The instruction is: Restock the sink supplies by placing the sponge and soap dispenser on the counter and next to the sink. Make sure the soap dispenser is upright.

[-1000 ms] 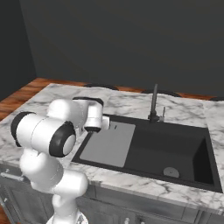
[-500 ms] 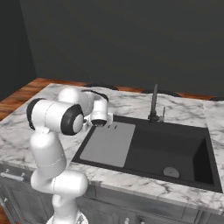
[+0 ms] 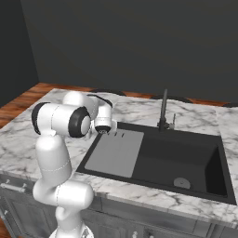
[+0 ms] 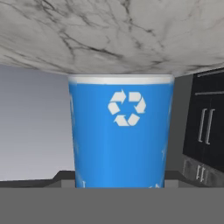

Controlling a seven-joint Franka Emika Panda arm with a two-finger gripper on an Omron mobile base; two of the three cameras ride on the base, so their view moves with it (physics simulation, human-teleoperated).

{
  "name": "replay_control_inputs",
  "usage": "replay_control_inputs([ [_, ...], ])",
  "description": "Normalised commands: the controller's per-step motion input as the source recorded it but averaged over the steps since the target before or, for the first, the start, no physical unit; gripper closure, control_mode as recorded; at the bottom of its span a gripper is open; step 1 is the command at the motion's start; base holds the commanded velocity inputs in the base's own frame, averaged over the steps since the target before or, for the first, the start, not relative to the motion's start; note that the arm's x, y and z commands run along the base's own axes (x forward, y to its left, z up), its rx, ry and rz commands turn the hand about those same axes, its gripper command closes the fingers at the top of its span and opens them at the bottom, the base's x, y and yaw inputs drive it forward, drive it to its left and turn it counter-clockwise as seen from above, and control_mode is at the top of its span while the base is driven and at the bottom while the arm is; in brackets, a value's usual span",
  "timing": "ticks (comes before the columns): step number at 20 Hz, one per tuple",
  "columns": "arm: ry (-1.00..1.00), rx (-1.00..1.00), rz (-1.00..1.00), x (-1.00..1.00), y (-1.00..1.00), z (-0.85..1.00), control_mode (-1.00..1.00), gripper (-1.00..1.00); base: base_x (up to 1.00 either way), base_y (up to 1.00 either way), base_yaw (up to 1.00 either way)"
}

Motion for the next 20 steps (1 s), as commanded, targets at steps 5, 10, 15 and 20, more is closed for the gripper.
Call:
replay_control_inputs([
  [5, 0.0, 0.0, 0.0, 0.04, 0.16, 0.0, -1.0, 1.0, 0.0, 0.0, 0.0],
  [10, 0.0, 0.0, 0.0, 0.06, 0.01, -0.06, -1.0, 1.0, 0.0, 0.0, 0.0],
  [15, 0.0, 0.0, 0.0, 0.0, -0.11, -0.12, -1.0, 1.0, 0.0, 0.0, 0.0],
  [20, 0.0, 0.0, 0.0, 0.0, -0.26, -0.15, -1.0, 1.0, 0.0, 0.0, 0.0],
])
